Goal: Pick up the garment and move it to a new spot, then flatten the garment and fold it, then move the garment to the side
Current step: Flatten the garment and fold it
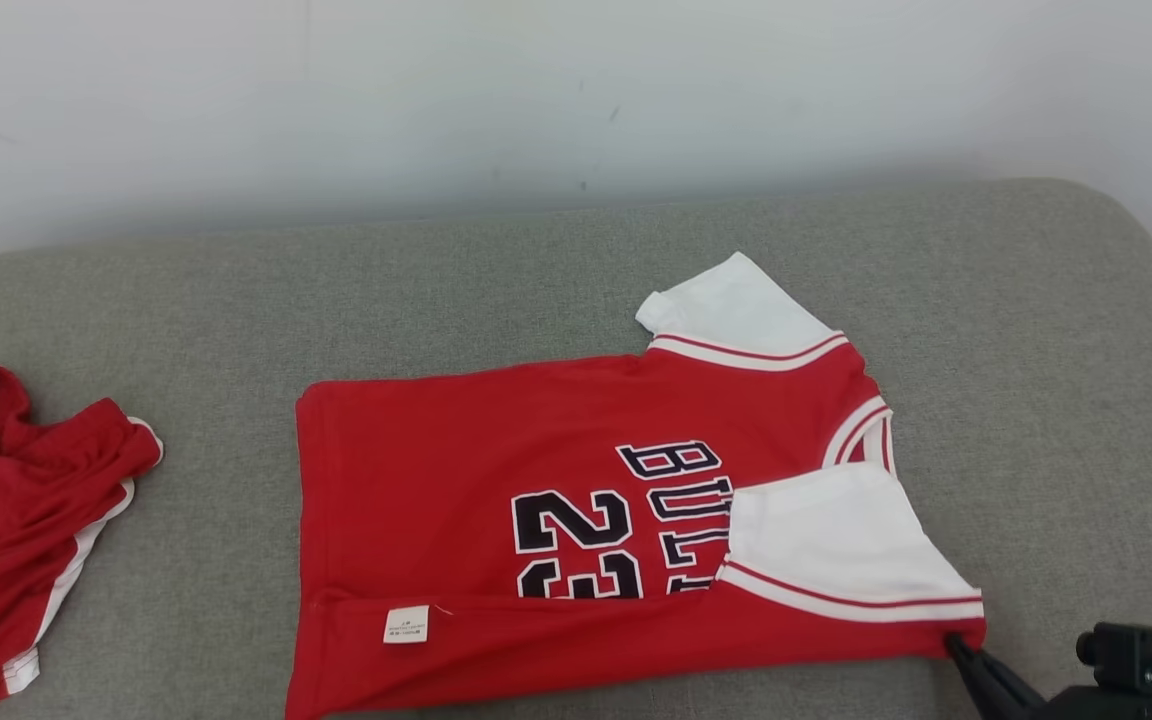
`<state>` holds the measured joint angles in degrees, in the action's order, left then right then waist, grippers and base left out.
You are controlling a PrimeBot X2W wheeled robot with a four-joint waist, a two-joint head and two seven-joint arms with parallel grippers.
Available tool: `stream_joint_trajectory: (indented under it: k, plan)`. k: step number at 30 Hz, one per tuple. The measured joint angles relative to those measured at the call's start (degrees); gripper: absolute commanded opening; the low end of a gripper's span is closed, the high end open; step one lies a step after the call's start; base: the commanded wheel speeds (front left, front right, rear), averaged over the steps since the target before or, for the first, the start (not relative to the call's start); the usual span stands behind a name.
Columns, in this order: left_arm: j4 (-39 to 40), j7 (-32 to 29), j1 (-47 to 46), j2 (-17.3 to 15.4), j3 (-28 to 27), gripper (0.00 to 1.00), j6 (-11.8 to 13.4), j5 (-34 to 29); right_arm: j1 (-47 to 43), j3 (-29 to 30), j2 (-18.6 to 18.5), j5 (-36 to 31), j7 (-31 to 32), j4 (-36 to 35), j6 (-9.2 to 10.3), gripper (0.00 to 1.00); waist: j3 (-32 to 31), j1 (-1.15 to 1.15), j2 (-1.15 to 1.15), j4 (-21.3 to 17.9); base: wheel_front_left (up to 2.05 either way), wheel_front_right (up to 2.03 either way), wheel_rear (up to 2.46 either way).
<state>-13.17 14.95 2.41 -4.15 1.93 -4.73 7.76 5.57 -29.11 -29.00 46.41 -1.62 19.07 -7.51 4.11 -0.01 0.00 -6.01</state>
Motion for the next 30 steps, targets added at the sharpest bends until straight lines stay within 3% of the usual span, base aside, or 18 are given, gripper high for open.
stream_joint_trajectory:
  k: [10, 11, 12, 13, 14, 22, 30]
  plan:
    - [0.8, 0.0, 2.4, 0.5, 0.5, 0.0, 1.3, 0.6, -8.1, 8.0, 3.3, -3.7, 7.2, -7.3, 0.0, 0.0, -0.1, 0.01, 0.0, 0.1, 0.0, 0.0, 0.0]
    - [0.7, 0.0, 2.4, 0.5, 0.5, 0.09, 1.3, 0.6, -8.5, 8.7, 3.8, -4.3, 7.3, -7.6, 0.0, 0.23, -0.1, 0.01, 0.0, 0.1, 0.0, 0.0, 0.0]
    - [0.6, 0.0, 2.4, 0.5, 0.5, 0.47, 1.4, 0.6, -8.8, 9.3, 4.4, -5.2, 7.4, -7.8, 0.0, 0.71, -0.2, 0.01, 0.0, 0.1, 0.0, 0.0, 0.0]
    - [0.7, 0.0, 2.4, 0.6, 0.6, 0.87, 1.7, 0.6, -9.0, 9.9, 4.8, -6.0, 7.7, -8.1, 0.01, 1.0, -0.4, 0.01, 0.0, 0.2, 0.0, 0.0, 0.0]
    - [0.6, 0.0, 2.4, 0.7, 0.6, 1.0, 1.8, 0.6, -9.2, 10.6, 5.3, -6.8, 7.7, -8.3, 0.0, 1.0, -0.5, 0.01, 0.0, 0.3, 0.0, 0.0, 0.0]
    - [2.1, 0.0, 2.8, 0.7, -0.2, 1.0, 2.6, 0.7, -10.0, 15.5, 9.3, -10.9, 6.6, -11.1, 0.01, 1.0, -1.4, 0.01, 0.0, 0.9, 0.0, 0.0, 0.0]
    - [10.1, 0.0, 3.4, 0.9, -1.9, 1.0, 5.2, -0.8, -9.7, 16.3, 12.0, -16.0, -1.0, -15.2, 0.01, 1.0, -2.3, 0.01, 0.0, 2.3, 0.0, 0.0, 0.0]
